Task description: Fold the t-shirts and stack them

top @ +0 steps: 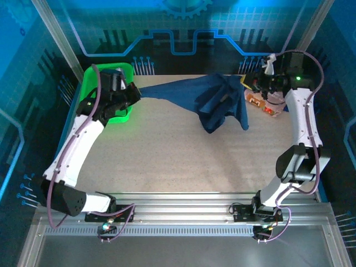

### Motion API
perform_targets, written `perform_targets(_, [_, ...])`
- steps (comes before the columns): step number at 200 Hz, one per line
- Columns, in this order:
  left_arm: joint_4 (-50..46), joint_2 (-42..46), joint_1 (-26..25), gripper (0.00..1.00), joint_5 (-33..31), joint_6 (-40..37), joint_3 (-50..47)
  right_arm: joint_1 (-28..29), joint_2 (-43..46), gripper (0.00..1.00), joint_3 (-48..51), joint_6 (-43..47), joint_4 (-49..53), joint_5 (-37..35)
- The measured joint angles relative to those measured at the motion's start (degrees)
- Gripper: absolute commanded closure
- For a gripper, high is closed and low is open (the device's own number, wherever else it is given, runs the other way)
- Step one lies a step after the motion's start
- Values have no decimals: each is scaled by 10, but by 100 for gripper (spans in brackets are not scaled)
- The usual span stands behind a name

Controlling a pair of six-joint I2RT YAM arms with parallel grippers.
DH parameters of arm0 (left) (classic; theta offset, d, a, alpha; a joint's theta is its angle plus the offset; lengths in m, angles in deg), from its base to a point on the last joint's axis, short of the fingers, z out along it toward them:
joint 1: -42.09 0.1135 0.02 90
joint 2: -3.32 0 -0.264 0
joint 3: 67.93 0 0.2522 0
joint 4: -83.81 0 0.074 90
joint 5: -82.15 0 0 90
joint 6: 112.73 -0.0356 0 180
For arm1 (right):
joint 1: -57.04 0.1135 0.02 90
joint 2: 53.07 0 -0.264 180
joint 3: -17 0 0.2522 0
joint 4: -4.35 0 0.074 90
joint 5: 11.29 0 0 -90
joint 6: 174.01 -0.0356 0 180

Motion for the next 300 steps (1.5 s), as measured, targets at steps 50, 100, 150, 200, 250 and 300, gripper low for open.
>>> perform_targets(50, [2,40,23,100,-5,-19,0,-71,21,94,3,-7,28,52])
perform_targets(100, [23,36,23,100,2,-22,46,-61,22,93,-4,-33,6,81])
perform_targets(150, [84,22,24,100,51,-20,129,-39,11,93,-114,-47,-8,91])
perform_targets(200, [169,-75,24,100,131,-13,200,-39,-23,93,-293,-42,-5,82])
perform_targets(250, [149,-70,52,100,138,-3,143,30,-5,93,-207,12,67,74])
perform_targets(300, [83,60,71,100,119,-18,17,138,70,93,53,26,94,54])
